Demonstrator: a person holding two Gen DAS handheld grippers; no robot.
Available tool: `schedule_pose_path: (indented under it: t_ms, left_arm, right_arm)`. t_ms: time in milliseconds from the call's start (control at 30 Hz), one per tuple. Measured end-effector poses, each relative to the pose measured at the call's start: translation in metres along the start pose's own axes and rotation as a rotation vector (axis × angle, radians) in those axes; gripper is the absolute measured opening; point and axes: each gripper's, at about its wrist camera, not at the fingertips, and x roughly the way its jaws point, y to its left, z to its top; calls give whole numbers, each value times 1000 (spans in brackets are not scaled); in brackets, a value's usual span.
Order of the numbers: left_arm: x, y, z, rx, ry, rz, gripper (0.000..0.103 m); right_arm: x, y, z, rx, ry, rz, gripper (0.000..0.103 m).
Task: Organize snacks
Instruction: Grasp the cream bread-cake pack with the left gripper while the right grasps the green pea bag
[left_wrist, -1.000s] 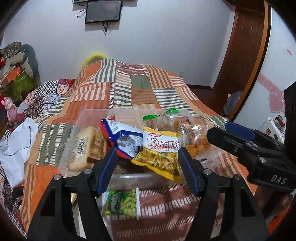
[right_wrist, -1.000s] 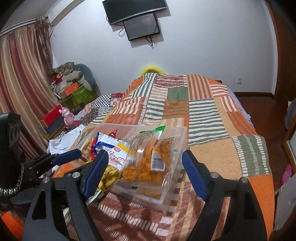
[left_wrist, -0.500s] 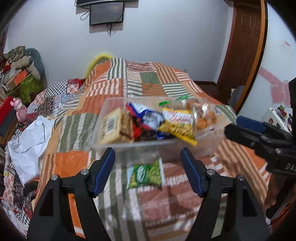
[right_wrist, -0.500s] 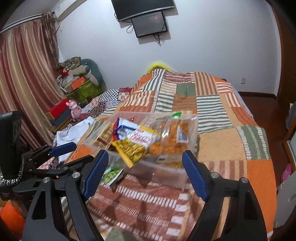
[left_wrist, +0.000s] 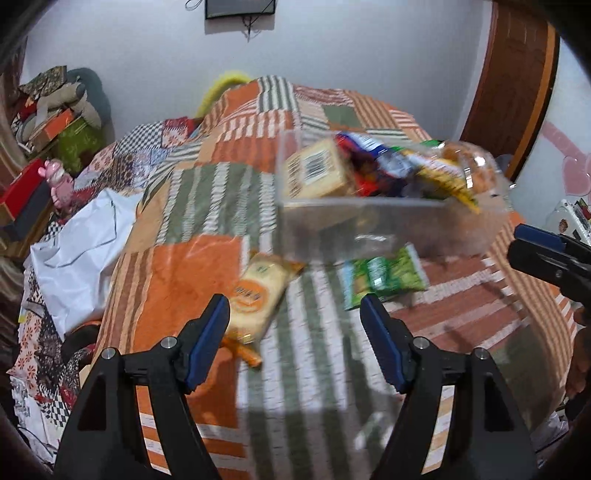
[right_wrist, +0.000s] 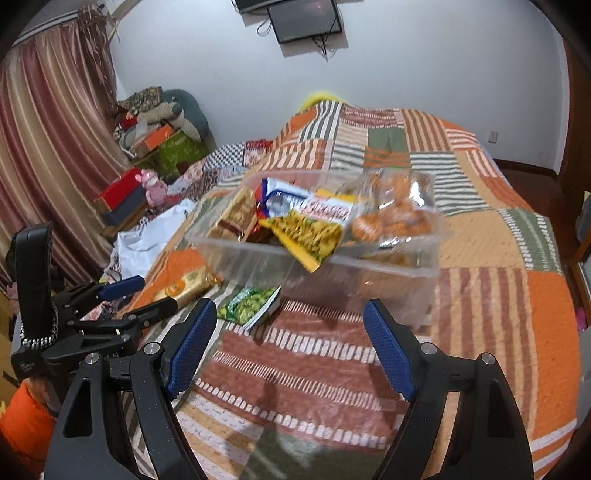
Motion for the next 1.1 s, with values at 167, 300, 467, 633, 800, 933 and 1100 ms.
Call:
schedule_pose_path:
  t_ms: [167,300,467,633,800,933,1100]
  left_arm:
    - [15,25,-5,-68,46,-11,73]
    - [24,33,-4,-72,60,-9,73]
    - [40,33,0,-52,86,-11,73]
    - [55,36,2,-44,116,-10,73]
    - [63,39,2,-50,124,-21,73]
    - [67,41,2,-47,120,-19,73]
    - [73,48,2,-90,128,-56,73]
  right_arm:
    - [17,9,-2,-12,52,12,80]
    - [32,16,-3,-35,93,12,80]
    - [51,24,-3,-43,133,30,80]
    - [69,32,-2,-57,169,38,80]
    - [87,36,-2,-62,203,34,79]
    - [90,37,-4,-51,200,35,80]
    - [90,36,-3,-31,198,44,79]
